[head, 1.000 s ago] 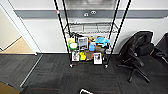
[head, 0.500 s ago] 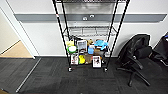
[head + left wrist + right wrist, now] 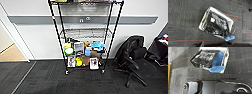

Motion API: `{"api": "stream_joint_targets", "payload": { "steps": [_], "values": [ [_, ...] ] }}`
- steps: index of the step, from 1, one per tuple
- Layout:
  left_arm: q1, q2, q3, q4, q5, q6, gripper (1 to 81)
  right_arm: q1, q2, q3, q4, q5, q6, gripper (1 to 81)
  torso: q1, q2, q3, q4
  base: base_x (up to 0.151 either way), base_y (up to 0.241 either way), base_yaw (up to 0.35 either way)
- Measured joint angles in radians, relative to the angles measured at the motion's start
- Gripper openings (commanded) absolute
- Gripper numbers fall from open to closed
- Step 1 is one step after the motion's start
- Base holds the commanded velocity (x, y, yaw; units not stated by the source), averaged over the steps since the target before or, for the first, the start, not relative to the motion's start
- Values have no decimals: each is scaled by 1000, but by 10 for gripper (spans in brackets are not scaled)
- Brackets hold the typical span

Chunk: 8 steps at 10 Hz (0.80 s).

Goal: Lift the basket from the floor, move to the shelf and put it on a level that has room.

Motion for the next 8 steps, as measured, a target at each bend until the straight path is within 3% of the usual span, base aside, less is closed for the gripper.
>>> {"api": "stream_joint_targets", "payload": {
  "steps": [8],
  "values": [
    [-74,6,-3,-15,-2,0,811,54,1,3,2,0,9,811,172,-269,-251,0,0,0,0]
  ]
}}
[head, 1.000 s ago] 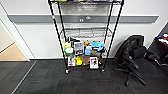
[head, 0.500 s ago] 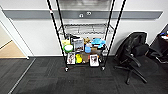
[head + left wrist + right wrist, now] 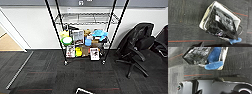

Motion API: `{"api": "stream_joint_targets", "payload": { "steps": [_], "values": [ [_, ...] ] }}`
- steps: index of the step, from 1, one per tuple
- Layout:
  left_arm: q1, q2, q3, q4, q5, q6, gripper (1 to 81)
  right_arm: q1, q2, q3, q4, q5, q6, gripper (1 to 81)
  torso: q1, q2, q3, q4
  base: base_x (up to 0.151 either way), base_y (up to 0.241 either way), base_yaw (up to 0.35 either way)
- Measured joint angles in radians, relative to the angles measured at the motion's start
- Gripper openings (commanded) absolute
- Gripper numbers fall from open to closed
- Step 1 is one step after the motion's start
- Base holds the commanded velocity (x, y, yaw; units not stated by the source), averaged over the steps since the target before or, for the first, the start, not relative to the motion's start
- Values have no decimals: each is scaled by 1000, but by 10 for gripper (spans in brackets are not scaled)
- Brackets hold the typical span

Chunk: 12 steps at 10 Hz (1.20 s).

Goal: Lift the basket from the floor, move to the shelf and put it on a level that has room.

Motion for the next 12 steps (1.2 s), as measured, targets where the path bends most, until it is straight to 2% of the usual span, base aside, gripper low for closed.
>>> {"api": "stream_joint_targets", "payload": {
  "steps": [3,4,6,12],
  "values": [
    [-4,13,-5,1,0,0,811,40,3,0,4,-5,1,811,66,-102,-95,0,0,0,0],
    [-3,27,-21,1,1,0,811,56,7,1,5,-19,3,811,85,-131,-114,0,0,0,0],
    [-17,61,-54,1,-1,1,811,72,7,2,6,-25,4,811,121,-188,-127,0,0,0,0],
    [-51,143,-158,17,3,4,811,77,3,1,11,-31,4,811,252,-398,-129,0,0,0,0]
  ]
}}
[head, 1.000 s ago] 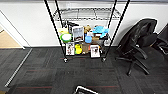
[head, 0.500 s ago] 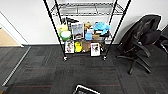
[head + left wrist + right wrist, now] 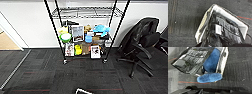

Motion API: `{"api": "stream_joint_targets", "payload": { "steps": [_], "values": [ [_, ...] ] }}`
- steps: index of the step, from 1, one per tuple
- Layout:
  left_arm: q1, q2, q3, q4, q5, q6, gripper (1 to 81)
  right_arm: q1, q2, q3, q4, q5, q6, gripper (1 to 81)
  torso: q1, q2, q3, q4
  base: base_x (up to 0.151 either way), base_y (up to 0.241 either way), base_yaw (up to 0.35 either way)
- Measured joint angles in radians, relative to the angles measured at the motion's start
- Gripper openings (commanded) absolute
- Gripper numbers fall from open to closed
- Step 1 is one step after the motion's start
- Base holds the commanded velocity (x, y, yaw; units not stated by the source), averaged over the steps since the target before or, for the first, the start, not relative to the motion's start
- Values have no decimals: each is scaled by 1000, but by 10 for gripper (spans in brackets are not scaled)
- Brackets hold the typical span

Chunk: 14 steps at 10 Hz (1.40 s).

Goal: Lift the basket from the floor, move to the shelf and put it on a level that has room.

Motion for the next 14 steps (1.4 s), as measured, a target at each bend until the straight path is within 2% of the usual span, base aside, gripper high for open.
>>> {"api": "stream_joint_targets", "payload": {
  "steps": [3,7,12,14],
  "values": [
    [-9,-30,-1,0,2,0,811,7,-1,0,0,-11,0,811,59,-98,-19,0,0,0,0],
    [-16,-42,0,-1,5,0,811,39,0,1,4,-16,9,811,137,-218,-127,0,0,0,0],
    [-79,-42,1,-1,45,0,811,97,0,9,6,-19,70,811,238,-379,-143,0,0,0,0],
    [-89,-41,0,-1,50,0,811,97,1,9,6,-20,75,811,281,-449,-143,0,0,0,0]
  ]
}}
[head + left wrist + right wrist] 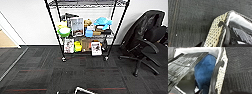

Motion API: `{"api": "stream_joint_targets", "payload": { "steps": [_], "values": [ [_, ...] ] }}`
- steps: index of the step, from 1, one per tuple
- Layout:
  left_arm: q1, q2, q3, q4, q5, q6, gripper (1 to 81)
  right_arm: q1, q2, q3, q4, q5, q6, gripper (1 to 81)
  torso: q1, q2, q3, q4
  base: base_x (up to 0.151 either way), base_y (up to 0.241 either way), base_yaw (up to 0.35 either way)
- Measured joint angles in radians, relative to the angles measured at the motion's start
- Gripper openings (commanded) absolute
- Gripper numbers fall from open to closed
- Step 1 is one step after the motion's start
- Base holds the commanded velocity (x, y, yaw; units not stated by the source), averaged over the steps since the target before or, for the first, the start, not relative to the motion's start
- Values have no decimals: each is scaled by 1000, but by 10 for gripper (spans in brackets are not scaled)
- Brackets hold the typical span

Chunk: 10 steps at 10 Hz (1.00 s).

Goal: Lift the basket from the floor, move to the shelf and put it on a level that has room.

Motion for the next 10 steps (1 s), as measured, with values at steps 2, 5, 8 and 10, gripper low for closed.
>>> {"api": "stream_joint_targets", "payload": {
  "steps": [2,5,8,10],
  "values": [
    [-4,1,-1,0,2,0,811,0,2,0,0,-1,7,811,43,-71,0,0,0,0,0],
    [8,37,0,0,8,-1,811,0,6,-3,0,-1,17,811,64,-103,0,0,0,0,0],
    [53,65,-9,0,-12,-3,811,6,42,-50,0,-3,42,811,63,-100,0,0,0,0,0],
    [64,72,-10,1,-27,-2,811,23,74,-87,0,-2,69,811,63,-100,0,0,0,0,0]
  ]
}}
